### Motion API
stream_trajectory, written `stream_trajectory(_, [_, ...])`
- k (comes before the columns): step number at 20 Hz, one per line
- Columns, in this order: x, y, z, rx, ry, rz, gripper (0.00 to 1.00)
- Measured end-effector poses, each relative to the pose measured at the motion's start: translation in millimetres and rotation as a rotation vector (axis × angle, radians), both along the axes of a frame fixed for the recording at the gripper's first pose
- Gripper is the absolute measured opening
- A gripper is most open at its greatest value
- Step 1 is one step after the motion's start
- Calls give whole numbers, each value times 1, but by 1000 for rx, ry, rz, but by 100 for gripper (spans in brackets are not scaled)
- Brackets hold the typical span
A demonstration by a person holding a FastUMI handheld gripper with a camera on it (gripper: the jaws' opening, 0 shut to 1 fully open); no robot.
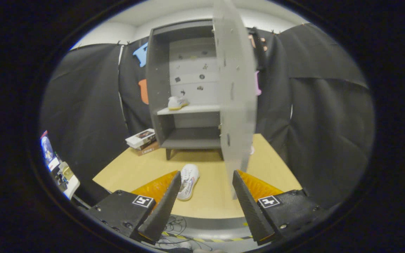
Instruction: Open the shoe cabinet door, grab the shoes and put them into the shoe cabinet, then close the shoe cabinet door.
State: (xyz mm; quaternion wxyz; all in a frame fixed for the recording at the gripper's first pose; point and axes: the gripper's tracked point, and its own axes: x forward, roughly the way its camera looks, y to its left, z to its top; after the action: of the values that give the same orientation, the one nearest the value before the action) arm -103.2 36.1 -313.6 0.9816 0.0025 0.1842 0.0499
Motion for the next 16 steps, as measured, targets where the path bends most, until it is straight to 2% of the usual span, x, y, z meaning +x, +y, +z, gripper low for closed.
stream_trajectory(4, [54, 52, -72, -6, 72, 20, 93])
stream_trajectory(10, [130, 102, -158, 19, 197, 4, 94])
stream_trajectory(16, [173, 122, -198, 15, 286, -15, 92])
